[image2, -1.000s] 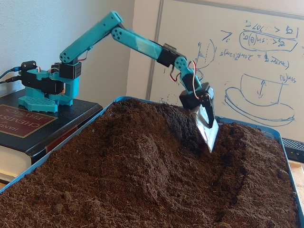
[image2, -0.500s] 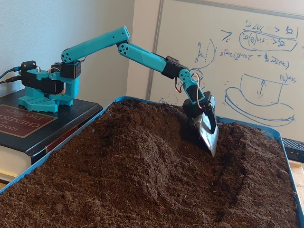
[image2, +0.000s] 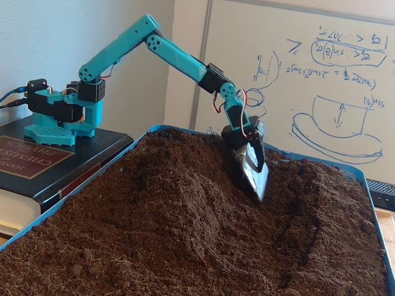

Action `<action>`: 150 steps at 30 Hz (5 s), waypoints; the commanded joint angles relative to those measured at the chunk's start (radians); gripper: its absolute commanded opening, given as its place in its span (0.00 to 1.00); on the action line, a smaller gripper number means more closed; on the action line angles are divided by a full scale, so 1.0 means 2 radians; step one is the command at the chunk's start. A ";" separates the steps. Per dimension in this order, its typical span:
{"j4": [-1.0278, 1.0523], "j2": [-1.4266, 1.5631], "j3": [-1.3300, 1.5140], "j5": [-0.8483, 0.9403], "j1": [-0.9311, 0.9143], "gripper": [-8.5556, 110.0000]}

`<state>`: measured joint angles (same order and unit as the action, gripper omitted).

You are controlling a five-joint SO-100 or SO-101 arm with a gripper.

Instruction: Build a berm.

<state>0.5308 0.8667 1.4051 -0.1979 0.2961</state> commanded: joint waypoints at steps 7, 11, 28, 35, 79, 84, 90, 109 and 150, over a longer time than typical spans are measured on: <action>0.007 0.152 0.122 0.007 -0.004 0.07; 0.007 0.188 0.148 0.006 -0.005 0.07; -0.001 0.087 -0.186 0.044 -0.195 0.07; -0.001 -0.127 -0.401 0.197 -0.239 0.07; 0.007 -0.040 -0.002 0.250 -0.206 0.08; 0.002 0.039 0.091 0.242 -0.206 0.08; 0.000 0.129 0.178 0.241 -0.218 0.08; 0.002 0.291 0.081 0.095 -0.229 0.07; -0.001 -0.148 -0.340 0.189 -0.332 0.08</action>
<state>0.5446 0.5461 0.8728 0.1687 -0.3666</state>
